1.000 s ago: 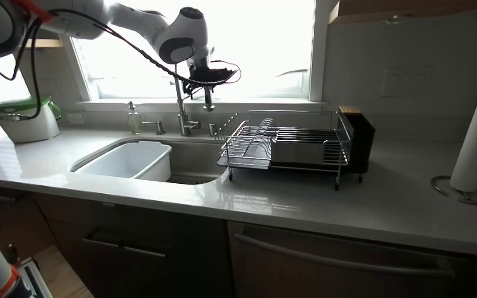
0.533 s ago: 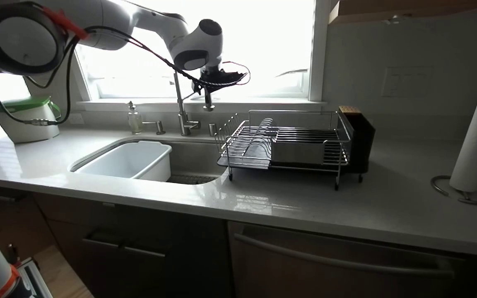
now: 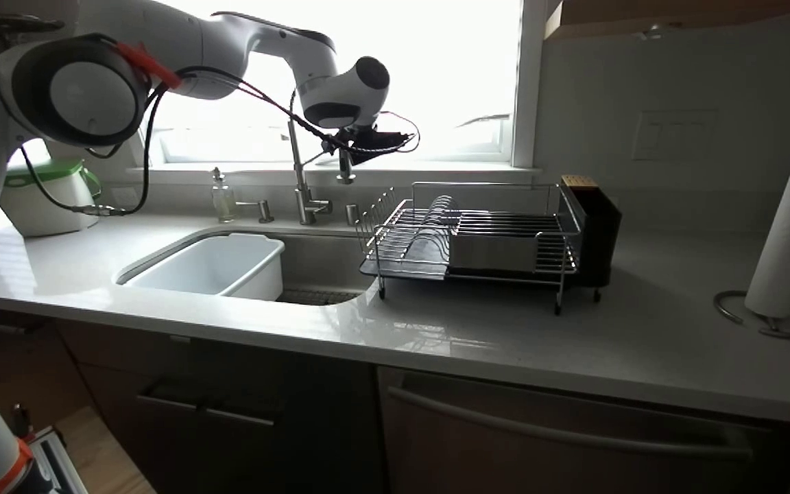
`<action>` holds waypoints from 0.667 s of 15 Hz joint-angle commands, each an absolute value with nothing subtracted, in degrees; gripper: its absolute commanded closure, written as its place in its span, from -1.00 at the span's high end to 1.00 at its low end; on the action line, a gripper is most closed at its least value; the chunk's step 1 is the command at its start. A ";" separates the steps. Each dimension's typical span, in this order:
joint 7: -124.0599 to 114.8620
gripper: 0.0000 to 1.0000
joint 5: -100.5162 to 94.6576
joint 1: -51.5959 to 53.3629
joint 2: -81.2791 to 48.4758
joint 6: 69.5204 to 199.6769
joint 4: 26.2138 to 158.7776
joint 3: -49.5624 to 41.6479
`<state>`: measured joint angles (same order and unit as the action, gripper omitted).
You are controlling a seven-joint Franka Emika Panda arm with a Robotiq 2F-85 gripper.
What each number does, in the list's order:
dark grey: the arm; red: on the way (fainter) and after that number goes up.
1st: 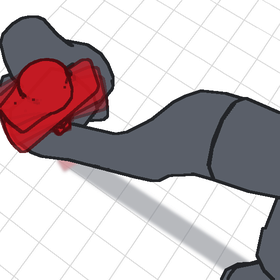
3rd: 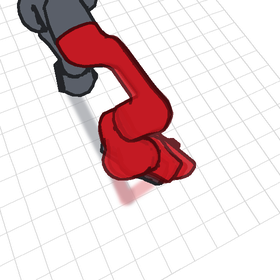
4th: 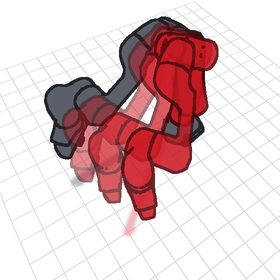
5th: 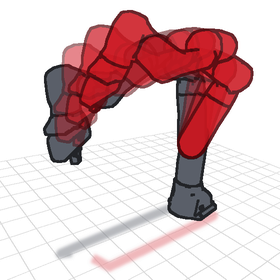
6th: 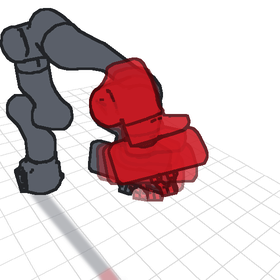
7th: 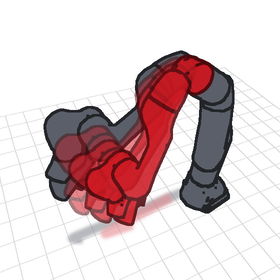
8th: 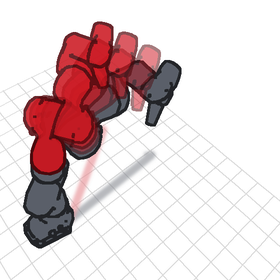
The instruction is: Turn the tap nozzle to the left
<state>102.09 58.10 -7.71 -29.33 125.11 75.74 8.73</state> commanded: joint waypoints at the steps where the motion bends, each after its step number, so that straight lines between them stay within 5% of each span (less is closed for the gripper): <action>1: 104.32 1.00 61.45 -8.62 -31.89 120.77 72.54 9.12; 10: 96.54 1.00 61.96 -10.08 -31.17 103.05 71.50 7.14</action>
